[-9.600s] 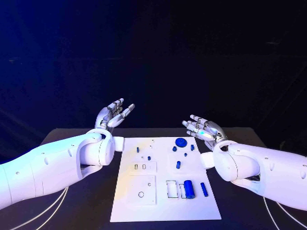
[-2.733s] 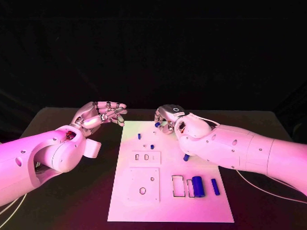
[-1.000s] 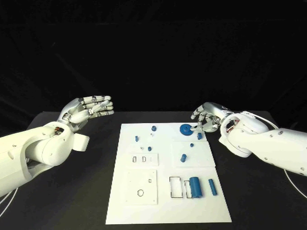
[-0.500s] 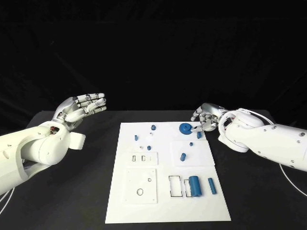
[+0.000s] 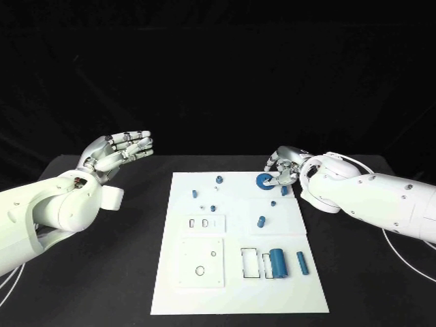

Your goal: Assemble the parts on the task board

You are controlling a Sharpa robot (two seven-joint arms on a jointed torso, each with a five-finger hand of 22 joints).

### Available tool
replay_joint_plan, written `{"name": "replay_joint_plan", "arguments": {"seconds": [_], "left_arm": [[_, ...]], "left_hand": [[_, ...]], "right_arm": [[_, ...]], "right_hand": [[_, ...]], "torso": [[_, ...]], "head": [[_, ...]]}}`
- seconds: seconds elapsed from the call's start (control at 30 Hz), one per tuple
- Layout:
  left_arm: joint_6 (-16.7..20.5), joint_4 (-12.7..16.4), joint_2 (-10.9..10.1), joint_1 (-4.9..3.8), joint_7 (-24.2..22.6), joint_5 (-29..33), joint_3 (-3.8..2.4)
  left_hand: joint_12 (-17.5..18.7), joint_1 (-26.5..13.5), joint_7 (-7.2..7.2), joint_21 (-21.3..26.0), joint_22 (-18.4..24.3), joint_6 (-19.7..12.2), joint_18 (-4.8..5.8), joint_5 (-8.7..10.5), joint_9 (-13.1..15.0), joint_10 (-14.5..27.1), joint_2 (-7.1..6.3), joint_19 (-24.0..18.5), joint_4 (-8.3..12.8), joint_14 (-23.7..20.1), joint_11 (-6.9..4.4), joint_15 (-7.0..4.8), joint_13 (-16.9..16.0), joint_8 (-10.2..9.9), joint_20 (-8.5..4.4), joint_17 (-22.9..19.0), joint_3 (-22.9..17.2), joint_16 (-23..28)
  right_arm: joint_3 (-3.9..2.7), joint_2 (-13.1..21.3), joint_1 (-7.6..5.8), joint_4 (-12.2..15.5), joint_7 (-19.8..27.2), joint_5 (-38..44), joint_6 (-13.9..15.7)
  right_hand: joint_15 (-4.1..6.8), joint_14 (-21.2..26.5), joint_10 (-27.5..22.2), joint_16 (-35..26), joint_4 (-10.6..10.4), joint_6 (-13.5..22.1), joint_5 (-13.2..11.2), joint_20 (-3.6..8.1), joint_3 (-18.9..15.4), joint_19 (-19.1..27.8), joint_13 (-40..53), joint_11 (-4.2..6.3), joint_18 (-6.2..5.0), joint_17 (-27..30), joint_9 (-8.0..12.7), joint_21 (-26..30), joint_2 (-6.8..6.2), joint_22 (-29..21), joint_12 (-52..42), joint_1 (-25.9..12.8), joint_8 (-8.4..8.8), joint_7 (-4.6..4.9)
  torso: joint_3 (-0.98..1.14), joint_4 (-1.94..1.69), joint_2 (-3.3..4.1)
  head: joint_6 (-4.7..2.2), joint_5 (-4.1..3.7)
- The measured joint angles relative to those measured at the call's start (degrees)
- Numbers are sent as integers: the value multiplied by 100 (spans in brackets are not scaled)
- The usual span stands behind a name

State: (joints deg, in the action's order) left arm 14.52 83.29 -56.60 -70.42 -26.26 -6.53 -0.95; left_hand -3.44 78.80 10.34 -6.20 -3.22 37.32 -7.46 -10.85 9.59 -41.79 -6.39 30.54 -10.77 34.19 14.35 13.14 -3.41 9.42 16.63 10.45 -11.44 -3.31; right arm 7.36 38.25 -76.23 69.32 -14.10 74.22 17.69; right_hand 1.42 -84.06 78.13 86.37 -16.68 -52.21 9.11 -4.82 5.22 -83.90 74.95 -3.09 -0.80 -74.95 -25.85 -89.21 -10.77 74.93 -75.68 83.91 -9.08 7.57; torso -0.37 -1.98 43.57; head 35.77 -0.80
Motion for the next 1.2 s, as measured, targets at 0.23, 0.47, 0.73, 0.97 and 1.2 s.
{"name": "replay_joint_plan", "arguments": {"seconds": [0.23,0.47,0.73,0.97,1.2], "left_arm": [[-3,13,7,0,6,15,0],[-3,13,15,0,7,23,1],[-3,11,26,0,6,30,1],[-3,14,24,0,3,36,1],[-4,12,26,0,2,39,0]], "left_hand": [[0,0,18,0,0,18,0,0,0,-21,0,10,-6,22,19,17,0,1,6,5,6,0],[0,22,18,0,-6,18,0,0,4,-21,22,55,-6,42,19,-3,0,0,3,5,6,0],[0,22,18,-23,-21,18,-1,0,4,-21,22,184,-6,63,19,-24,1,0,-3,4,6,0],[-1,44,-1,-23,-21,38,-1,0,3,-42,44,205,-6,84,-2,-3,1,23,17,4,6,0],[-1,44,-1,-23,-20,38,-1,0,3,-42,44,225,-6,84,-2,-3,1,23,-3,-2,6,0]], "right_arm": [[18,-64,22,-54,-51,2,-93],[22,-90,28,-82,-93,22,-193],[16,-111,22,-109,-110,86,-246],[9,-109,17,-85,-88,166,-227],[29,-66,43,82,-30,268,-41]], "right_hand": [[0,1,34,23,0,-20,23,0,0,0,1,7,0,1,-5,-49,0,1,-86,0,0,21],[1,1,121,82,26,-39,75,0,26,0,1,4,0,1,-5,-49,0,1,-183,0,0,2],[1,1,153,112,39,-180,610,0,355,0,0,34,-1,2,16,-49,78,0,-268,153,-24,-16],[1,1,233,125,109,-323,568,-1,1111,0,0,113,-1,2,84,-49,36,0,-337,405,-29,-33],[46,4,335,123,207,-323,645,21,1530,-21,-1,155,-1,3,85,-49,-11,-1,-441,480,-31,-32]], "torso": [[3,6,2],[3,10,-1],[2,8,-4],[3,6,-3],[7,6,-3]], "head": [[19,4],[32,8],[37,5],[38,13],[43,25]]}}
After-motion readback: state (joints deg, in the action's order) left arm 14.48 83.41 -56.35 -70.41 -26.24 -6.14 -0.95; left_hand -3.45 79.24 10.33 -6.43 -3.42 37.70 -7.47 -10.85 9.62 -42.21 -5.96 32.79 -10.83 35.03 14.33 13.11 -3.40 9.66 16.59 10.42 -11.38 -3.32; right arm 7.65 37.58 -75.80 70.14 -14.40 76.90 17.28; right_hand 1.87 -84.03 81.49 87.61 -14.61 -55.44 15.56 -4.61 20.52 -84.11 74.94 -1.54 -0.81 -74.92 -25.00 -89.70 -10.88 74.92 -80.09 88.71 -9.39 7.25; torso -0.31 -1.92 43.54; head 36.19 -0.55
